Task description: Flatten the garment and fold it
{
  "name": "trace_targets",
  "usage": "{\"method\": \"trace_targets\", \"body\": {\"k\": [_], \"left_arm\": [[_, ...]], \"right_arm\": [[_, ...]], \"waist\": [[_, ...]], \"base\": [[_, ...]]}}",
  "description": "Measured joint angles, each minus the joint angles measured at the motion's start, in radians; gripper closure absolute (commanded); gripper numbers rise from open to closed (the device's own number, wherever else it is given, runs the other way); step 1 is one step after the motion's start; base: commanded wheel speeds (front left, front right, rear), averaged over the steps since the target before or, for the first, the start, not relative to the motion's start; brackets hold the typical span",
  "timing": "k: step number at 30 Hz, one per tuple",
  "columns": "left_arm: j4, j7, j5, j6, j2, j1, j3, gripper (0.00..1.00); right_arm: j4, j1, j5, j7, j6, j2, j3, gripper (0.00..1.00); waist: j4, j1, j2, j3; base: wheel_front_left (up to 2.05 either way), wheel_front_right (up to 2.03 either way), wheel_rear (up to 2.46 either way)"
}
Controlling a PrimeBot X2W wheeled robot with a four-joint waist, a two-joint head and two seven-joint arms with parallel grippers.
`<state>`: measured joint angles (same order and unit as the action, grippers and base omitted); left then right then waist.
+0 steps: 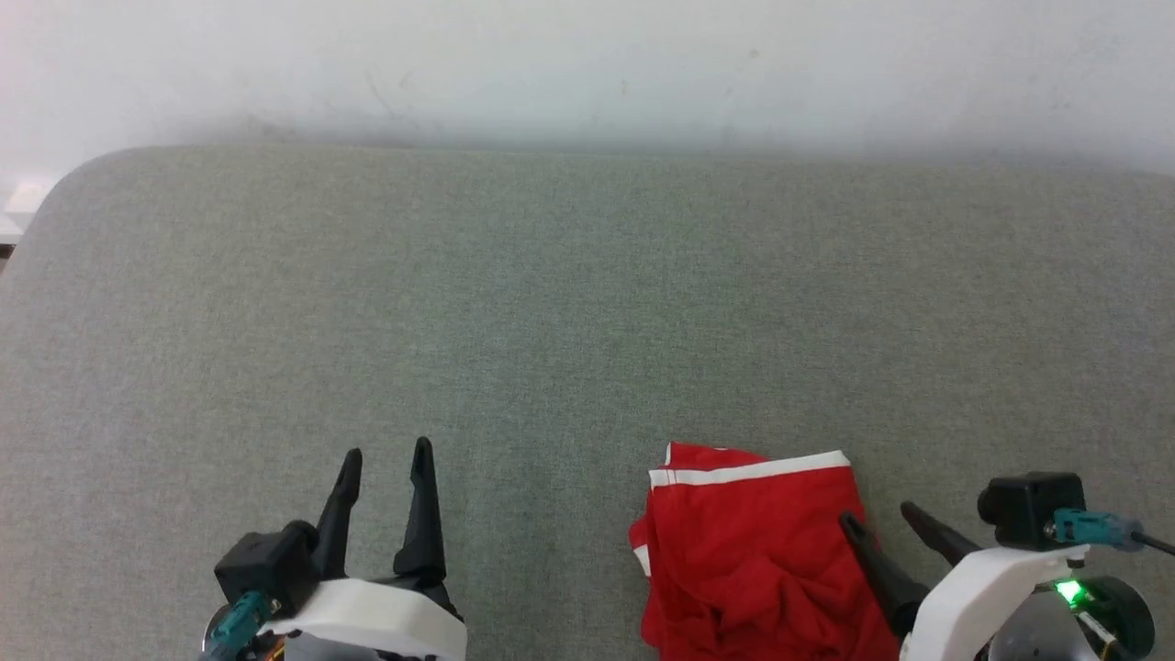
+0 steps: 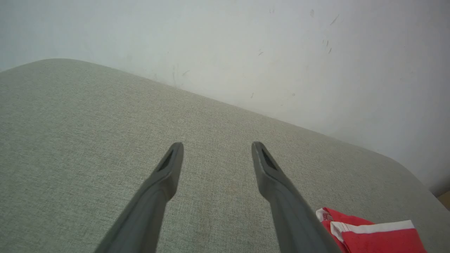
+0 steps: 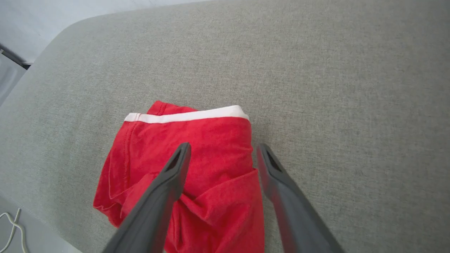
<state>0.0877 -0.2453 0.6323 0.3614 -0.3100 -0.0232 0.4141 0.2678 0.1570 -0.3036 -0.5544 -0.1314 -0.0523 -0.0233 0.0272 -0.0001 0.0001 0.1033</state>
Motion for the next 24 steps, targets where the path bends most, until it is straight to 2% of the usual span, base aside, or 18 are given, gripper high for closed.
{"method": "trace_targets", "body": {"k": [12, 21, 22, 23, 24], "left_arm": [[0.000, 0.007, -0.002, -0.001, -0.001, 0.016, 0.005, 0.00], [-0.004, 0.007, -0.002, -0.001, -0.001, 0.025, 0.003, 0.00], [-0.004, 0.007, -0.002, -0.001, -0.001, 0.025, 0.003, 0.00], [-0.005, 0.007, -0.002, -0.001, -0.001, 0.025, 0.003, 0.00], [-0.005, 0.007, -0.002, -0.001, 0.000, 0.026, 0.003, 0.00]], "right_arm": [[-0.184, -0.044, 0.052, -0.012, 0.000, 0.000, -0.019, 0.00], [-0.278, -0.091, 0.087, -0.035, 0.000, 0.000, -0.016, 0.00], [-0.287, -0.094, 0.081, -0.037, 0.000, 0.000, -0.011, 0.65], [-0.294, -0.097, 0.081, -0.041, 0.000, 0.000, -0.009, 1.00], [-0.300, -0.100, 0.081, -0.043, 0.000, 0.000, -0.006, 1.00]], "waist": [[0.038, 0.0001, 0.0000, 0.050], [0.074, 0.0000, 0.0000, 0.070], [0.076, 0.0000, 0.0000, 0.070], [0.077, 0.0000, 0.0000, 0.070], [0.077, 0.0000, 0.0000, 0.071]], "base": [[0.00, 0.00, 0.00], [0.00, 0.00, 0.00], [0.00, 0.00, 0.00], [0.00, 0.00, 0.00], [0.00, 0.00, 0.00]]}}
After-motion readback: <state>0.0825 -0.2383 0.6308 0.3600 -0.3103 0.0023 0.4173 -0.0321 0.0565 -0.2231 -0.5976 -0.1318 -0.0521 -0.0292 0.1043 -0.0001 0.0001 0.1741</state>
